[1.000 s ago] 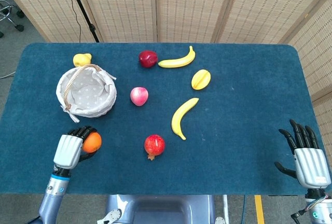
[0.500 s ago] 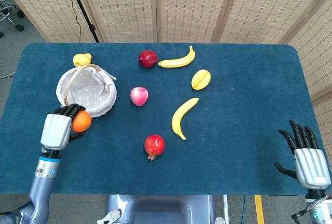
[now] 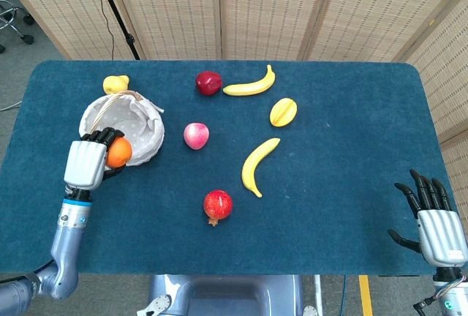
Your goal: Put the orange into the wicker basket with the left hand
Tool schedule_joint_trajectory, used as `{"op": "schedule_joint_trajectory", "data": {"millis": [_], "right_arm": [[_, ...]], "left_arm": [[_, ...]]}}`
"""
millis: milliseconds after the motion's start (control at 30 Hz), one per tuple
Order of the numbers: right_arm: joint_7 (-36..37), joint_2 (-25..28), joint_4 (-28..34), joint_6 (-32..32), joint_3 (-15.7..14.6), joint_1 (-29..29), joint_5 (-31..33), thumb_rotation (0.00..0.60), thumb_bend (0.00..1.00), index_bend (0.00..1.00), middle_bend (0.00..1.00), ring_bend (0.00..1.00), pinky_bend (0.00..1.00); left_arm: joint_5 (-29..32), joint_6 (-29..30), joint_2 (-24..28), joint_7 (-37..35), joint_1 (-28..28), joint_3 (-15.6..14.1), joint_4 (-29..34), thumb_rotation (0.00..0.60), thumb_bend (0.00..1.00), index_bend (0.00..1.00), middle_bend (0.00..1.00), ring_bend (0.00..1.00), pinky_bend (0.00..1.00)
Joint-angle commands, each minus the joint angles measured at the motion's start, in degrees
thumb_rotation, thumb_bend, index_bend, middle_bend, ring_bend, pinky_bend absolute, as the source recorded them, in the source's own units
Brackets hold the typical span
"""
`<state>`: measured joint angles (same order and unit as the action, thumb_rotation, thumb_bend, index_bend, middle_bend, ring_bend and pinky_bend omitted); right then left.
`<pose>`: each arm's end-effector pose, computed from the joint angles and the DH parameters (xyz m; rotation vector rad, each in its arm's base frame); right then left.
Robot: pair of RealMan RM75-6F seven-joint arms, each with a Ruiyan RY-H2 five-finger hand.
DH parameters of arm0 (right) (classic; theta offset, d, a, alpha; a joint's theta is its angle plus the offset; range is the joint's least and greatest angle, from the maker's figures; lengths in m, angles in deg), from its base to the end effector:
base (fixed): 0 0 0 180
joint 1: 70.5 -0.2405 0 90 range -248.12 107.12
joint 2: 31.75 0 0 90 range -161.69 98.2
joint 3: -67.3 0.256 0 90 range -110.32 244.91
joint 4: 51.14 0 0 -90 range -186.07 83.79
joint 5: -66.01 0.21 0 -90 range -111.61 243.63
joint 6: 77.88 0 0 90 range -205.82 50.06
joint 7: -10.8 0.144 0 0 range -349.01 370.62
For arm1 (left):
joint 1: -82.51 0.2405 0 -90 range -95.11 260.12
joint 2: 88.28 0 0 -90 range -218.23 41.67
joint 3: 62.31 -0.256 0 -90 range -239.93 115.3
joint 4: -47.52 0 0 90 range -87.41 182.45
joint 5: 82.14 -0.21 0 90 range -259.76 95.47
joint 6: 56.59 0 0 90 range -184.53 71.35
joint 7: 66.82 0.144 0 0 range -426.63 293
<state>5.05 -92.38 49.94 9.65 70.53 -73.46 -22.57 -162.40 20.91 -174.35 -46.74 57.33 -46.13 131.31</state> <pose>-0.2818 -0.1704 0.1692 1.3881 -0.8607 0.9333 -0.2030 0.3155 0.0727 -1.4406 -0.6445 -1.0829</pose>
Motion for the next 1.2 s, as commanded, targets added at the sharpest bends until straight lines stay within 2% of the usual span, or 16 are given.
{"op": "schedule_joint_trajectory", "data": {"millis": [33, 167, 267, 333, 400, 467, 500, 600, 900, 1000, 1133, 1200], "right_arm": [[0.2, 0.0, 0.0, 0.1, 0.0, 0.1, -0.1, 0.6, 0.0, 0.18, 0.0, 0.0, 0.0], [0.4, 0.1, 0.0, 0.2, 0.0, 0.2, -0.1, 0.6, 0.0, 0.18, 0.0, 0.0, 0.0], [0.6, 0.2, 0.1, 0.2, -0.2, 0.2, -0.4, 0.6, 0.0, 0.18, 0.0, 0.0, 0.0], [0.8, 0.3, 0.2, 0.1, -0.3, 0.2, -0.6, 0.6, 0.0, 0.19, 0.0, 0.0, 0.0], [1.0, 0.4, 0.2, 0.2, -0.4, 0.2, -0.9, 0.6, 0.0, 0.19, 0.0, 0.0, 0.0], [1.1, 0.4, 0.3, 0.3, -0.4, 0.3, -1.0, 0.6, 0.0, 0.19, 0.0, 0.0, 0.0], [1.2, 0.5, 0.3, 0.4, -0.4, 0.3, -1.0, 0.6, 0.0, 0.2, 0.0, 0.0, 0.0], [1.4, 0.6, 0.3, 0.3, -0.5, 0.2, -1.2, 0.6, 0.0, 0.2, 0.0, 0.0, 0.0], [1.4, 0.6, 0.3, 0.4, -0.5, 0.2, -1.5, 0.6, 0.0, 0.21, 0.0, 0.0, 0.0], [1.4, 0.6, 0.2, 0.3, -0.5, 0.3, -1.4, 0.6, 0.0, 0.21, 0.0, 0.0, 0.0], [1.6, 0.6, 0.0, 0.2, -0.4, 0.2, -1.2, 0.6, 0.0, 0.21, 0.0, 0.0, 0.0], [1.4, 0.5, 0.0, 0.0, -0.4, 0.2, -1.0, 0.6, 0.0, 0.21, 0.0, 0.0, 0.0]], "left_arm": [[0.8, -0.2, 0.4, 0.5, -0.5, 0.6, 0.1, 0.6, 0.3, 0.69, 0.51, 0.54, 0.55], [2.0, 0.1, 0.6, 1.7, -1.0, 1.3, -0.3, 0.6, 0.3, 0.69, 0.5, 0.53, 0.55], [3.1, -0.4, 0.8, 1.6, -1.3, 1.5, -0.5, 0.6, 0.29, 0.61, 0.45, 0.47, 0.52], [3.5, -0.6, 1.1, 1.6, -1.5, 1.5, -0.8, 0.6, 0.28, 0.53, 0.34, 0.38, 0.42], [4.2, -1.4, 1.5, 2.3, -1.7, 1.2, -0.9, 0.6, 0.24, 0.38, 0.17, 0.21, 0.24], [6.0, -3.1, 2.5, 3.3, -1.7, 0.9, 0.0, 0.6, 0.21, 0.24, 0.06, 0.09, 0.11], [6.9, -3.8, 2.9, 3.9, -1.8, 0.9, 0.6, 0.6, 0.18, 0.16, 0.02, 0.04, 0.05], [8.9, -5.5, 4.3, 5.6, -2.0, 0.4, 2.5, 0.6, 0.12, 0.03, 0.0, 0.0, 0.0], [8.9, -4.5, 5.4, 5.7, -2.2, -0.5, 4.9, 0.6, 0.11, 0.01, 0.0, 0.0, 0.0], [7.1, -3.3, 6.1, 4.4, -1.6, -1.5, 6.5, 0.6, 0.11, 0.01, 0.0, 0.0, 0.0], [2.3, 0.1, 8.7, 4.4, 0.5, -4.5, 11.2, 0.6, 0.11, 0.01, 0.0, 0.0, 0.0], [-2.2, 4.0, 10.6, 4.9, 3.2, -7.6, 15.1, 0.6, 0.11, 0.01, 0.0, 0.0, 0.0]]}}
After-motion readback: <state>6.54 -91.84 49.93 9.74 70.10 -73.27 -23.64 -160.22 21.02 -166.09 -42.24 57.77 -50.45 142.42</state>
